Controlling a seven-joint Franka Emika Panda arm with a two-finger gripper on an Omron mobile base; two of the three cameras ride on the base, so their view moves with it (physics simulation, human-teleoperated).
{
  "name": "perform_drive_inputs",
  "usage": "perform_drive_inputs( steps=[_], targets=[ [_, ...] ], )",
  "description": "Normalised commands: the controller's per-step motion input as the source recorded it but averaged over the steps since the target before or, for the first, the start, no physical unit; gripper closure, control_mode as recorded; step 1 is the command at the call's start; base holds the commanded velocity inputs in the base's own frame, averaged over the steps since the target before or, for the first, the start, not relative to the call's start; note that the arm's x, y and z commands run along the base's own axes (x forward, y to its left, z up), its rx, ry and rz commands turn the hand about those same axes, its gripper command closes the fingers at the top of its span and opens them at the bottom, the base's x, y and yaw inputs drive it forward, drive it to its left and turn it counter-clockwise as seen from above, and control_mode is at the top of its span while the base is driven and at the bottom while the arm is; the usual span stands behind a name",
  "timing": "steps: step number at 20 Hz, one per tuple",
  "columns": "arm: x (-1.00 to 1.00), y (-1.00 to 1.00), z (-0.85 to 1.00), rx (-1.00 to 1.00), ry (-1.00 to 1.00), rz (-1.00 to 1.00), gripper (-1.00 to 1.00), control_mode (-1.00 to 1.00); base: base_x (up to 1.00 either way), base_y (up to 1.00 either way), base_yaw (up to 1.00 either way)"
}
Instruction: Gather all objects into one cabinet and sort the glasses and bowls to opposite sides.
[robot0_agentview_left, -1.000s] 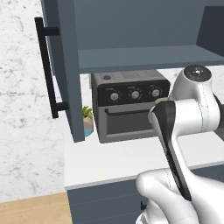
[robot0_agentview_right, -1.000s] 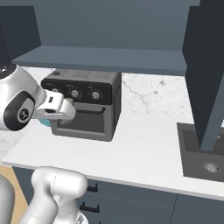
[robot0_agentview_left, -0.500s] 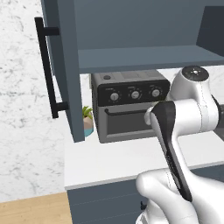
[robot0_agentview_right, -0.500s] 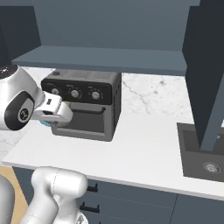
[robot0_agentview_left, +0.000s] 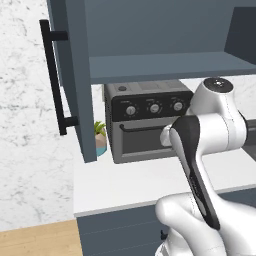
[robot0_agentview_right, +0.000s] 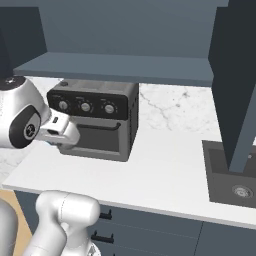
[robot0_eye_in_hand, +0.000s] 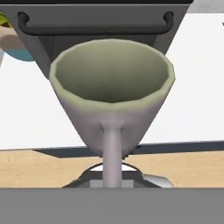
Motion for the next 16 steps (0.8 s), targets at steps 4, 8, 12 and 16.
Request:
perform_drive_inputs(
  steps=[4,8,12,16],
  targets=[
    [0.00,0.04,-0.03,0.02,0.01,0.00,1.00,1.00,0.00,0.01,0.00],
    [0.00,0.00,0.00,0.00,0.00,0.00,1.00,1.00,-0.14,0.00,0.00],
    [0.00,0.00,0.00,0.00,0.00,0.00,1.00,1.00,-0.95,0.00,0.00],
    [0.00,0.00,0.00,0.00,0.00,0.00,1.00,1.00,-1.00,0.00,-0.01]
  ],
)
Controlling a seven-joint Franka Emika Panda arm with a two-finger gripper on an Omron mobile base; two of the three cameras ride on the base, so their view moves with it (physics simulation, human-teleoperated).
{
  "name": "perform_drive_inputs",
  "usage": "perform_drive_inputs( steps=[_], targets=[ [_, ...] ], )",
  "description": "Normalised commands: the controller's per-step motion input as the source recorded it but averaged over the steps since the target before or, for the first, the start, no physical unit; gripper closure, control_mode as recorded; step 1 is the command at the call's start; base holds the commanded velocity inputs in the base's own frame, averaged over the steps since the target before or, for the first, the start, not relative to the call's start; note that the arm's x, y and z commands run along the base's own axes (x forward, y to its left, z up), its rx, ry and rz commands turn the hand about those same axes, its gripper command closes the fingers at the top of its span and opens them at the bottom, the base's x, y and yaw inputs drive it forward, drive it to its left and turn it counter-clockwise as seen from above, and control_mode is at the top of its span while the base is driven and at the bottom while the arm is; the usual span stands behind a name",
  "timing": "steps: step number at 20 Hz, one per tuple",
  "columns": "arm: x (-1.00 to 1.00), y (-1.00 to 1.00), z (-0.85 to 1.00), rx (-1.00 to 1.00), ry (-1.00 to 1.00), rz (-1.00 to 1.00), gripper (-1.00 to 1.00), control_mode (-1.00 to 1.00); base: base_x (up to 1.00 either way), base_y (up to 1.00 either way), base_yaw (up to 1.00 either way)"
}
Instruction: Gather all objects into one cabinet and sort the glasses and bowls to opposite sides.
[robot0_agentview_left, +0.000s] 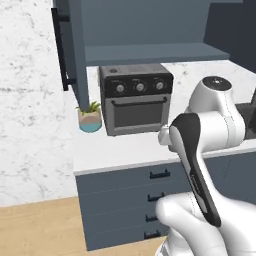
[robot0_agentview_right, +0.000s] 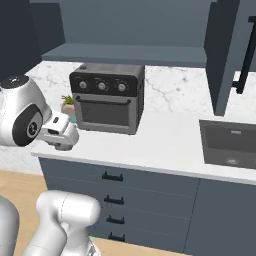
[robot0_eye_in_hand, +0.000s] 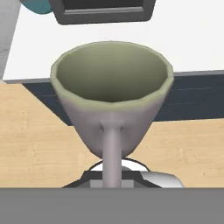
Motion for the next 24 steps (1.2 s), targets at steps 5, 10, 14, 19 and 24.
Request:
perform_drive_inputs(
  steps=[5,10,14,19,24],
  targets=[
    [0.00,0.00,0.00,0.00,0.00,0.00,1.00,1.00,-1.00,0.00,-0.02],
    [0.00,0.00,0.00,0.00,0.00,0.00,1.00,1.00,-0.92,0.00,0.00],
    [0.00,0.00,0.00,0.00,0.00,0.00,1.00,1.00,-0.01,0.00,0.00],
    [0.00,0.00,0.00,0.00,0.00,0.00,1.00,1.00,0.31,-0.86,0.03],
    [0.00,0.00,0.00,0.00,0.00,0.00,1.00,1.00,0.09,-0.64,0.01]
  ],
)
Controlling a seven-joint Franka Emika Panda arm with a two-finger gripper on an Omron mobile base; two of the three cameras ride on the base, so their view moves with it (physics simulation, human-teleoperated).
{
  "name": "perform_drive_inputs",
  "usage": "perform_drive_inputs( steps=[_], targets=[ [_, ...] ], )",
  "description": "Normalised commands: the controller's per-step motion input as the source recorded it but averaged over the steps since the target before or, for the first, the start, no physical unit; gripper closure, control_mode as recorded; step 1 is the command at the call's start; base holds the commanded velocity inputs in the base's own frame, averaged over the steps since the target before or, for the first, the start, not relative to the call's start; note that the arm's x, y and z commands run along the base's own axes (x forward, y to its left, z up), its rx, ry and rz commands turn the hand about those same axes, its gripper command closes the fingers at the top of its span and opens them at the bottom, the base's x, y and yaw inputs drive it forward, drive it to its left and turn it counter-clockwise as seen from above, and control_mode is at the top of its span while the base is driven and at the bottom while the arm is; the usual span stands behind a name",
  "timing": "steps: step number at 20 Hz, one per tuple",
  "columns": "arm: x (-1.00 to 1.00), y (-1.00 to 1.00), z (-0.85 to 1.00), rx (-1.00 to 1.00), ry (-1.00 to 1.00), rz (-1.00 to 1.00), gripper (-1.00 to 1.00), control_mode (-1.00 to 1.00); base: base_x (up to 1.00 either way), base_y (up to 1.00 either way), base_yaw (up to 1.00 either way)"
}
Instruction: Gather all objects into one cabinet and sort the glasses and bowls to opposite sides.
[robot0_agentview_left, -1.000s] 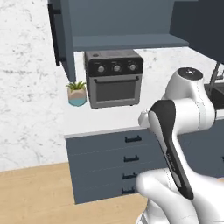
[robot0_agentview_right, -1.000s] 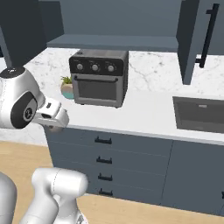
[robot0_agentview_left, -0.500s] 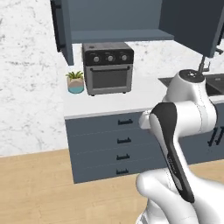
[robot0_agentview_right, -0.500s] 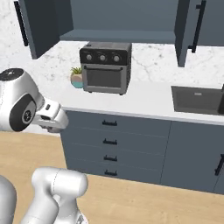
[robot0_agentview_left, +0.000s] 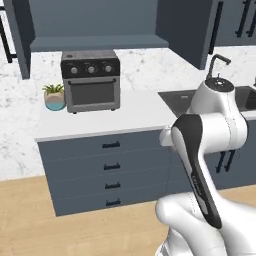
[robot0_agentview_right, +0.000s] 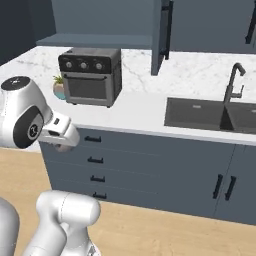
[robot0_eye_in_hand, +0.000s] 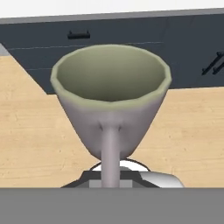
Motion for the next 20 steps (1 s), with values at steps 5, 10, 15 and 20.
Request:
perform_drive_inputs(
  steps=[5,10,15,20],
  targets=[
    [0.00,0.00,0.00,0.00,0.00,0.00,1.00,1.00,-0.02,0.00,-0.51],
    [0.00,0.00,0.00,0.00,0.00,0.00,1.00,1.00,0.00,0.00,-1.00],
    [0.00,0.00,0.00,0.00,0.00,0.00,1.00,1.00,0.01,-0.02,-0.29],
    [0.00,0.00,0.00,0.00,0.00,0.00,1.00,1.00,0.82,-0.70,0.09]
  ],
)
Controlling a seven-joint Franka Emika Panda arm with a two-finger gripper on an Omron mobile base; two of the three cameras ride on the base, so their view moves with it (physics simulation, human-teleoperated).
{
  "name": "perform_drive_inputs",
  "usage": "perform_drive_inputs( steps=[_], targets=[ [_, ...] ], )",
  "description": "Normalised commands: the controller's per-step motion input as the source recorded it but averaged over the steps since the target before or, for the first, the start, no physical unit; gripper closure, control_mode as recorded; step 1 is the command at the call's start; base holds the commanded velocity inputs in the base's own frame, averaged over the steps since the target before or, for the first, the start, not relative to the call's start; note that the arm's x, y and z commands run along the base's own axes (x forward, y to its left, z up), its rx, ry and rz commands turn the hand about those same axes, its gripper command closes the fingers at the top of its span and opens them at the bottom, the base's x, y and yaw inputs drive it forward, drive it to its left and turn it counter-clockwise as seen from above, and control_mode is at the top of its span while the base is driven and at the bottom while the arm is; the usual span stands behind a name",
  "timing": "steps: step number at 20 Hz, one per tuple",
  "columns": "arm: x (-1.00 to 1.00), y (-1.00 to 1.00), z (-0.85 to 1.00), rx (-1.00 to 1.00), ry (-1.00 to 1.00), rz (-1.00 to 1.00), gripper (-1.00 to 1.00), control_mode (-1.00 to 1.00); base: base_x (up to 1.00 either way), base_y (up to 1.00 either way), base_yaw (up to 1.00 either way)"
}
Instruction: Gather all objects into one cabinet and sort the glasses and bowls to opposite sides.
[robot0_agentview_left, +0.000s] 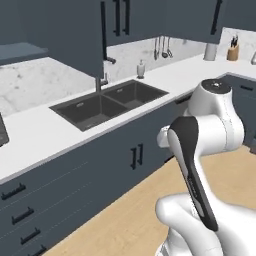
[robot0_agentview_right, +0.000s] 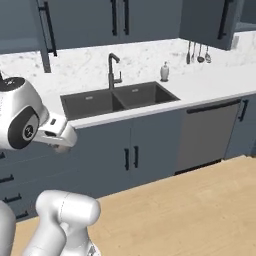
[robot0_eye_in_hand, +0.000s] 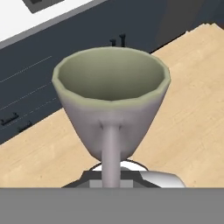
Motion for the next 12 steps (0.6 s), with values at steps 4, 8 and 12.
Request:
perform_drive_inputs(
  steps=[4,8,12],
  targets=[
    [0.00,0.00,0.00,0.00,0.00,0.00,1.00,1.00,0.97,-0.99,0.41],
    [0.00,0.00,0.00,0.00,0.00,0.00,1.00,1.00,0.79,-0.67,0.56],
    [0.00,0.00,0.00,0.00,0.00,0.00,1.00,1.00,0.19,-0.18,0.24]
  ],
)
